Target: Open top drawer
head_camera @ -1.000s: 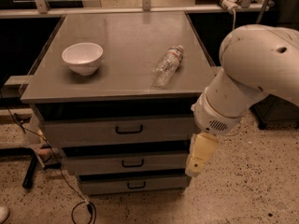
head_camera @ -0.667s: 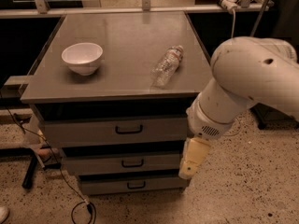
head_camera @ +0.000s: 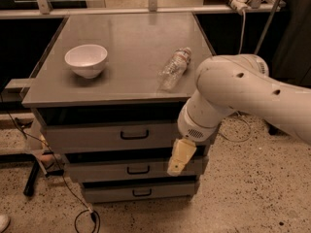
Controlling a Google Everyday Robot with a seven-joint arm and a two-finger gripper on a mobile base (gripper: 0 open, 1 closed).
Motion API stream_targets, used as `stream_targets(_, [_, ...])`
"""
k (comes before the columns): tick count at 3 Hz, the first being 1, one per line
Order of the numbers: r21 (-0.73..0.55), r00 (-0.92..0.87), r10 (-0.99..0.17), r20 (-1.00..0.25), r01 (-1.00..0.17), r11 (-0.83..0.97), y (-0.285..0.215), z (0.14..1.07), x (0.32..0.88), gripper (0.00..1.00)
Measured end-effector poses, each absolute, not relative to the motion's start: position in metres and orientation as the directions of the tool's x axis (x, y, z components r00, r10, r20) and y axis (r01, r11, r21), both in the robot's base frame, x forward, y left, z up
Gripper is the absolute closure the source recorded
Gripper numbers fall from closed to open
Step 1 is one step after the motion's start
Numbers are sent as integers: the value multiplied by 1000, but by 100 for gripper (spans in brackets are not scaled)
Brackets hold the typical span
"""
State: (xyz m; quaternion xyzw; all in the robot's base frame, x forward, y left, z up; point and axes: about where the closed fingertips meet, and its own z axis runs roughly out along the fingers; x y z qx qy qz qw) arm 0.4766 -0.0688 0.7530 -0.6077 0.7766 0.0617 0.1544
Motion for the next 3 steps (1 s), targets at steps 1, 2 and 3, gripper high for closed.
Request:
stream_targets(1, [-92,-222,-916,-334,-960,266,-59,736,492,0])
stream_targets(2, [-94,-227,-907,-355,-957,276,-55,723,507,0])
stream_targets(3, [-97,-230,-898,-375,-954,285,-55,714,520,0])
